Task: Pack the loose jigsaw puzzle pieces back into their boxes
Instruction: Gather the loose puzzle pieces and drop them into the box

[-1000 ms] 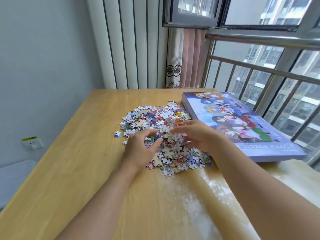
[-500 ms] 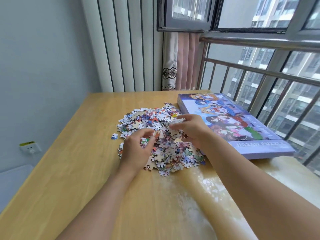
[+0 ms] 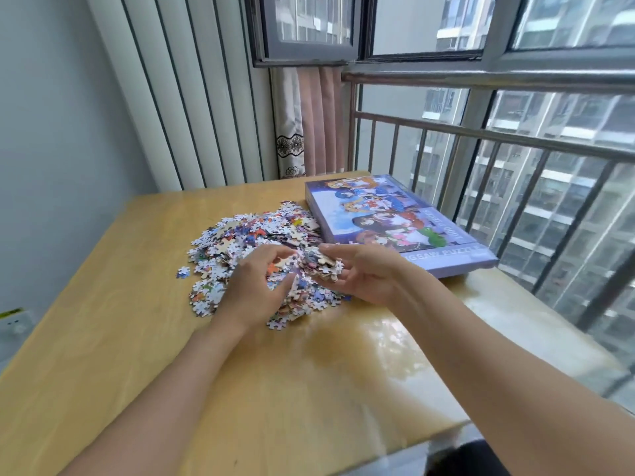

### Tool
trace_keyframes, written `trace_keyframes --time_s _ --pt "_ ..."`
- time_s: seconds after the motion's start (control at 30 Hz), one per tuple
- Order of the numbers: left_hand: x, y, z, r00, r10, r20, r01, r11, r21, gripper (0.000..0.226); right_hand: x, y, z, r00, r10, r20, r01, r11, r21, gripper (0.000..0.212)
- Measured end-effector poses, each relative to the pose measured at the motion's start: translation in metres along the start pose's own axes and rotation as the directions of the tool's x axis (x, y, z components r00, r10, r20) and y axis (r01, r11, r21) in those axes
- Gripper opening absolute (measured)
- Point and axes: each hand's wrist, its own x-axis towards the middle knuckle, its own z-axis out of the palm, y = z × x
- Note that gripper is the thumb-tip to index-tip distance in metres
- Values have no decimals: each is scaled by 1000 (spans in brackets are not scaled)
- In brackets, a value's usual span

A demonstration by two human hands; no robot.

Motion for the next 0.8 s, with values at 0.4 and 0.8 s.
trace_keyframes --time_s 0.4,0.8 --pt "51 57 89 980 16 196 -69 961 269 48 -55 22 -116 985 20 -170 1 992 126 26" --pt "93 95 75 977 -188 -103 184 982 -46 36 -23 -54 -124 935 -59 -349 119 981 155 10"
